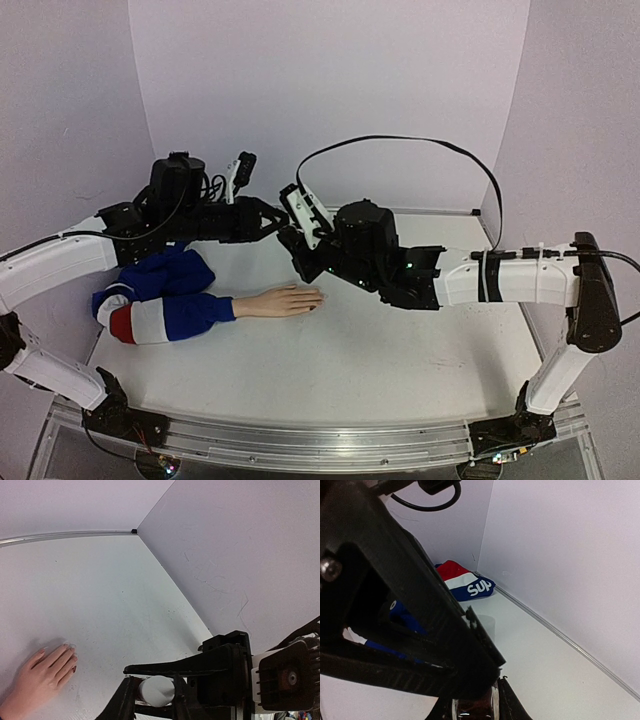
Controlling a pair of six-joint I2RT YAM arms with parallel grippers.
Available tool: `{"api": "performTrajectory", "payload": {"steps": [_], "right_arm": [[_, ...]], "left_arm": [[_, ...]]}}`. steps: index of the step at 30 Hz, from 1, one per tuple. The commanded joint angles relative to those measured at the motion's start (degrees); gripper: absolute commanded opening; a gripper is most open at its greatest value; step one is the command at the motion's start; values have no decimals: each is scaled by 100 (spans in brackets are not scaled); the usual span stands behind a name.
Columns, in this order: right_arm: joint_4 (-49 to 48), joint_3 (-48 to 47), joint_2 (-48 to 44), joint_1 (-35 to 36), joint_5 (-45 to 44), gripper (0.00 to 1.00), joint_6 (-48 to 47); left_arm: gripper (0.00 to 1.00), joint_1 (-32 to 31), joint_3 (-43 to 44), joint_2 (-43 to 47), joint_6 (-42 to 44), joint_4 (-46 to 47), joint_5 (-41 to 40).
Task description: Paint the nails
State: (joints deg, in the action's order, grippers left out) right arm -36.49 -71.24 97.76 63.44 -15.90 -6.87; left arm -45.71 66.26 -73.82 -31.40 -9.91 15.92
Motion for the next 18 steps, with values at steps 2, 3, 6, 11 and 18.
{"api": "performTrajectory", "payload": {"steps": [2, 3, 6, 11, 18], "right_arm": [[-378, -298, -59, 61, 13, 0, -42], [-379, -296, -63, 63, 23, 0, -40], [-414, -257, -108, 59, 60, 0, 20], [-565, -123, -310, 23, 484, 0, 172], [-764, 65, -850, -1076, 4924, 0, 1186]], "left_arm": [[21, -90, 254, -28, 198, 334, -176], [18, -100, 248, -29, 220, 332, -177], [9, -149, 234, -45, 350, 332, -124], [4, -231, 181, -82, 665, 341, 411], [0, -236, 29, -235, 2025, 332, 3519]]}}
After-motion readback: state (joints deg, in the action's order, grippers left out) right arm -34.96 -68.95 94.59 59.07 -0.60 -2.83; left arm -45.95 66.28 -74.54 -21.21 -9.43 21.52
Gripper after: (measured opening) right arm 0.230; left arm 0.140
